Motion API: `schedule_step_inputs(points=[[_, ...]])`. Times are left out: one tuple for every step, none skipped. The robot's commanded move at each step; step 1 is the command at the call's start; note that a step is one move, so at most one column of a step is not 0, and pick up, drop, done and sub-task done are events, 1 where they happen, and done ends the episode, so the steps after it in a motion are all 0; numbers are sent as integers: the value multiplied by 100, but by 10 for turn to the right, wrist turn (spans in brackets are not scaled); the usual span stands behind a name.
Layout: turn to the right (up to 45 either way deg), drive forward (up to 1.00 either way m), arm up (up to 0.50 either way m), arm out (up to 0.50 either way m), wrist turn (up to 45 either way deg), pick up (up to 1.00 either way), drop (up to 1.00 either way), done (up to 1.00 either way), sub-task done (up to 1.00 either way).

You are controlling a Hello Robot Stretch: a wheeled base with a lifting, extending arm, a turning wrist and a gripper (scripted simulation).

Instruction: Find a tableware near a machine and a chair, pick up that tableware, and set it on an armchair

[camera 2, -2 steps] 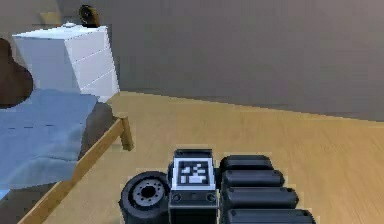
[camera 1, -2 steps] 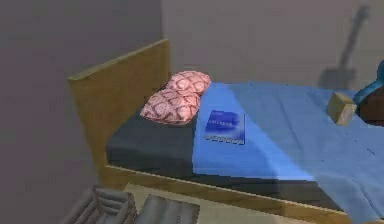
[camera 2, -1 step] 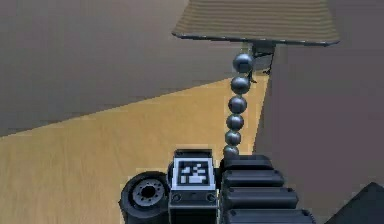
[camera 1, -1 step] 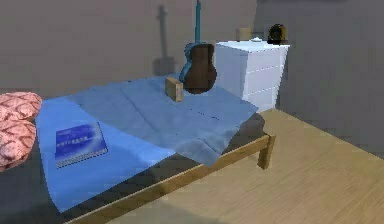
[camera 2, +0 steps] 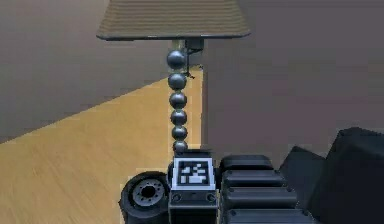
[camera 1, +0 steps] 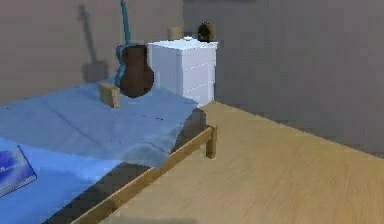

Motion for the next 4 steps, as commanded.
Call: schedule_step_inputs(points=[[-450,0,0,0,0,0,0,0,0],[-450,0,0,0,0,0,0,0,0],[-450,0,0,0,0,0,0,0,0],[-270,0,0,0,0,0,0,0,0]])
